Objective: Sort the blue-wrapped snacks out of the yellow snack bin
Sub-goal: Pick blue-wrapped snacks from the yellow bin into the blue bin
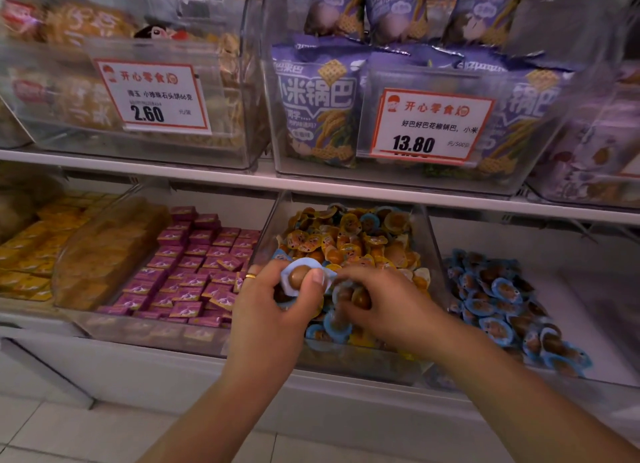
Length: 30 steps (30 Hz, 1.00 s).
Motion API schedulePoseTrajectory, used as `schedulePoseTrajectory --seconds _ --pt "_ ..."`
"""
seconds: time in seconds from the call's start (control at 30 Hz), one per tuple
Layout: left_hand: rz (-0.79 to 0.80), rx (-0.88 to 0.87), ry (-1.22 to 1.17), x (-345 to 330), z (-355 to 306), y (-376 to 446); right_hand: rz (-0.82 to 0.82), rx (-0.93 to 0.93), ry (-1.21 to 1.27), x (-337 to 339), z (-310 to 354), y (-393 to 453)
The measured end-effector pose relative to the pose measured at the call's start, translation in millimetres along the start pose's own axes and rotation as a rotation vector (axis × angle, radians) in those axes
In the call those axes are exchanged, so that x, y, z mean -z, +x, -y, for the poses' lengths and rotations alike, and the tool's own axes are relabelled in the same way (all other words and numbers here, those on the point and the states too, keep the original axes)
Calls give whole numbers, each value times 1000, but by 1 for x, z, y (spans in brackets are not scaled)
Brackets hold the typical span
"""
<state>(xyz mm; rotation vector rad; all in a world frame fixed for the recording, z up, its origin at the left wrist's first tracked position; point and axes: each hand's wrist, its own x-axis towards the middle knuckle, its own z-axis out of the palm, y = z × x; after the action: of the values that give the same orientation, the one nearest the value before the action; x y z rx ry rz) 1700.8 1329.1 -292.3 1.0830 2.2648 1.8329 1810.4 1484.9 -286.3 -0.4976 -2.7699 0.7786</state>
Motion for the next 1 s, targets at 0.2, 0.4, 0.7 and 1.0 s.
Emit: schedulePoseTrajectory --seconds 0.2,0.4,0.7,1.0 --pt "10 319 -336 -11 -6 9 -482 -86 429 16 2 6" --pt "115 410 -403 -26 -12 19 -523 -475 1173 11 20 9" --pt "162 -390 252 -50 -19 4 -42 -590 1810 13 52 -4" --pt "283 -472 288 -64 -37 1 -134 -396 1462 30 34 -27"
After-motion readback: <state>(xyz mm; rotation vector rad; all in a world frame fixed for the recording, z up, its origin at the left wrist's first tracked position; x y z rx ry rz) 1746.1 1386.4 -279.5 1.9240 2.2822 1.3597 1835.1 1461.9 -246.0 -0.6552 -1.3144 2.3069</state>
